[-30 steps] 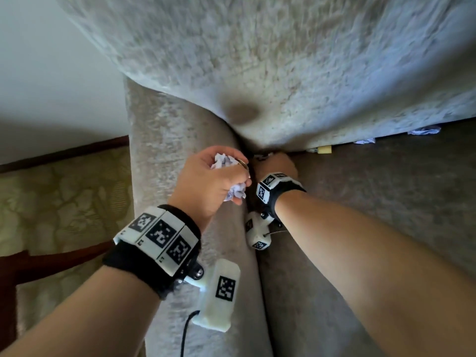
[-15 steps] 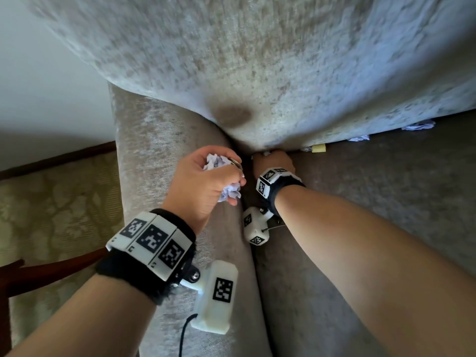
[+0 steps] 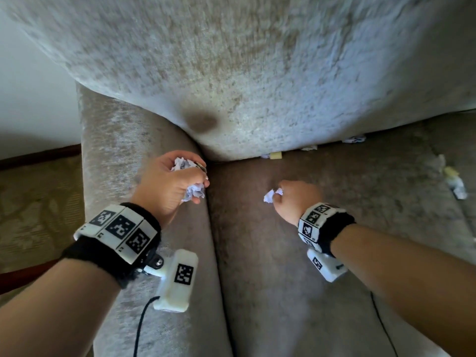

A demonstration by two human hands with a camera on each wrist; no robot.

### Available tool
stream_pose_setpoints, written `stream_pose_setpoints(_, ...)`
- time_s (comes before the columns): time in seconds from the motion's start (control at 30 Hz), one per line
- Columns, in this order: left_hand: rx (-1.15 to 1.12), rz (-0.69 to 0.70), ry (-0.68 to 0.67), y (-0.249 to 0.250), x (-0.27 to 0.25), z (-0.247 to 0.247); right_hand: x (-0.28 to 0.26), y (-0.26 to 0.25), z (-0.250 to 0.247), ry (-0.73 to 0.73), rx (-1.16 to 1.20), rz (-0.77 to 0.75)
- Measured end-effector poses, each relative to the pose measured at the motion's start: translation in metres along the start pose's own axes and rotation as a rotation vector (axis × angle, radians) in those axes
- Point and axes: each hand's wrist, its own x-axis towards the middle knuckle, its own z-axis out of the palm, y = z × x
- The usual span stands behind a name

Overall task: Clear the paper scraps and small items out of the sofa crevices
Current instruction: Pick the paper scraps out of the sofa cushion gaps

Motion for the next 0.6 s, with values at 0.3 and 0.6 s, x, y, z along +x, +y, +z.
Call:
stream_pose_setpoints(0.3,-0.025,-0.043,0.021,-0.019,-0.021,0.027,0.002,-0.002,0.018,0.133,-0.205,-0.240)
stream_pose_setpoints(0.6,-0.024,-0.077,0.022,-0.021,-0.027,0.047,0.008,-0.012,0.026,0.144,-0.244,-0.288)
